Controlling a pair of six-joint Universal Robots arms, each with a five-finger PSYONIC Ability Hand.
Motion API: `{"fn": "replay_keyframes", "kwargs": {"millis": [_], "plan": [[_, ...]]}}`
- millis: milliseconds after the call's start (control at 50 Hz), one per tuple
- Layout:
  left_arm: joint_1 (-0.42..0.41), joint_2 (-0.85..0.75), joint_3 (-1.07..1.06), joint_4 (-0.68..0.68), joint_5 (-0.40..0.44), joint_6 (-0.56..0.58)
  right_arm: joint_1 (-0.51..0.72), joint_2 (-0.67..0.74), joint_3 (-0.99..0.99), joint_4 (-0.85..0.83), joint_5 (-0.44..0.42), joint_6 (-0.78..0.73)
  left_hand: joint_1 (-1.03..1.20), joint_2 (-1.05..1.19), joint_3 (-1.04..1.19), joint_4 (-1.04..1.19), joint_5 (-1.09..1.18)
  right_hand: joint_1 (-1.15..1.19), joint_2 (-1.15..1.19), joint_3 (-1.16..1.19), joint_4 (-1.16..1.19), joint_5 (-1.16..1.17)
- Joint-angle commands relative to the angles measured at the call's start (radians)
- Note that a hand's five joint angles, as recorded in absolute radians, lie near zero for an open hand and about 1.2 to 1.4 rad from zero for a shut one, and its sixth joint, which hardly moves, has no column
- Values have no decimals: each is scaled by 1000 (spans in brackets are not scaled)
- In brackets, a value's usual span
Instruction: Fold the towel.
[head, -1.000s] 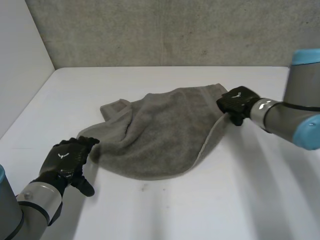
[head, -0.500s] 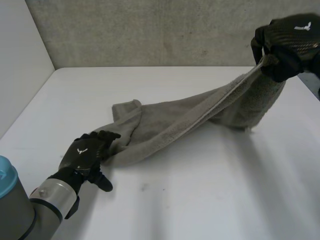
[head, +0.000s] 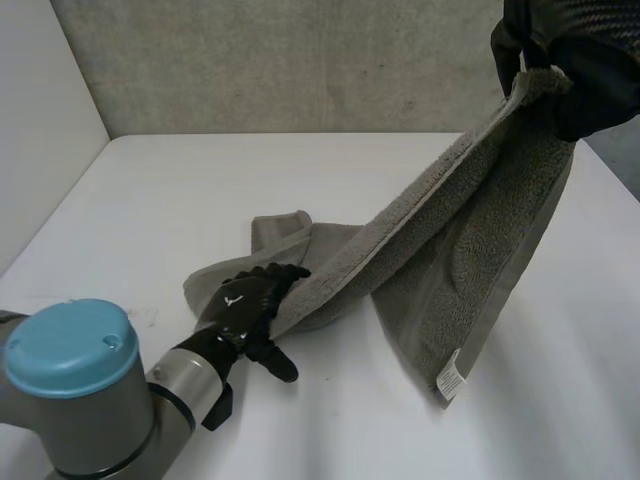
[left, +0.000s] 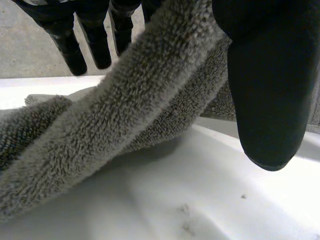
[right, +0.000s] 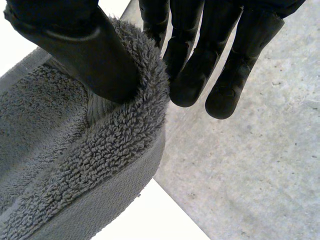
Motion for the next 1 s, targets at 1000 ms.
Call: {"fn": "replay_keyframes", "kwargs": {"millis": [1000], "plan": [[360,720,151,-339,153,212,-63,-44,-272,60,-9,-20,1100,1107,1107,1108,1107,80,89,60,59,64]]}}
